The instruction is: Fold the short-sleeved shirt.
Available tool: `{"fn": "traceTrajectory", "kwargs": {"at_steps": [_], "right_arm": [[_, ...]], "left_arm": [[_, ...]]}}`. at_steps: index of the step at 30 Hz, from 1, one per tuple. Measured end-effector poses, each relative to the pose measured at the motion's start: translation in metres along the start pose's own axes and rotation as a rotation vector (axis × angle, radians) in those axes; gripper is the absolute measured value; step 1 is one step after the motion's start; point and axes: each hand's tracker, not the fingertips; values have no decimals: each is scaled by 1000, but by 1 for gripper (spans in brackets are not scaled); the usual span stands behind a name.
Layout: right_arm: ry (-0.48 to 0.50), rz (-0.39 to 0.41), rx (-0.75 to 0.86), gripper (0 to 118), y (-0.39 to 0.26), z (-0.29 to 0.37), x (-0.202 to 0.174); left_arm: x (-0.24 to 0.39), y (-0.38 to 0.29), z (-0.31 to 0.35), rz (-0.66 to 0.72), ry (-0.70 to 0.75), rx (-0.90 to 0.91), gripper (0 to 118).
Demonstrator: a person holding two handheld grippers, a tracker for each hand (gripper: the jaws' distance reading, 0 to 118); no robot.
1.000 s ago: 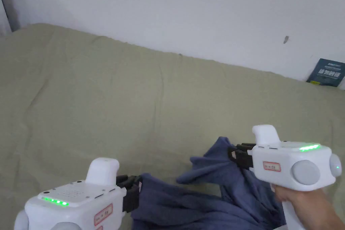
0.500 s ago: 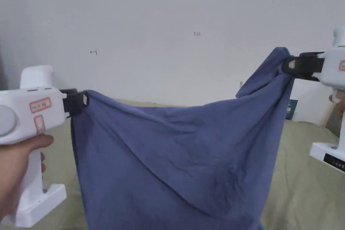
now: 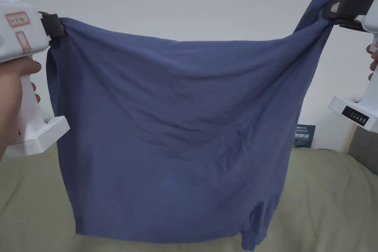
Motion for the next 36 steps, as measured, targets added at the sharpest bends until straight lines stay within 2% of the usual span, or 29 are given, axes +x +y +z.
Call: {"fn": "traceTrajectory", "kwargs": {"at_steps": [1,5,9,12,18,23,26,29,32,36], "right_arm": [[4,-10,8,4,-3,-20,15],[12,-53,8,4,-32,-30,25],[-32,-73,-21,4,-92,-45,41],[-63,-108,-55,4,-136,-53,54],[-32,-190,-101,4,-174,-38,73],[-24,-205,-100,4,-187,7,75],[-35,-186,-128,4,-199,54,70],[-67,-154,-221,4,-224,105,65],[-76,-202,-327,4,-265,156,67],[-170,-216,-484,4,-336,221,71]], "left_arm": [[0,-1,-7,10,-9,-3,0],[6,-23,-31,-13,-6,-17,0],[4,-91,-51,-42,43,-46,0],[-15,-142,-71,6,72,-82,0],[-28,-192,-70,31,66,-134,0],[-31,-198,-25,32,55,-147,0],[-36,-206,16,23,50,-188,0],[-41,-225,64,4,45,-270,0],[-42,-258,114,-8,47,-351,0],[-50,-315,168,12,73,-497,0]]}}
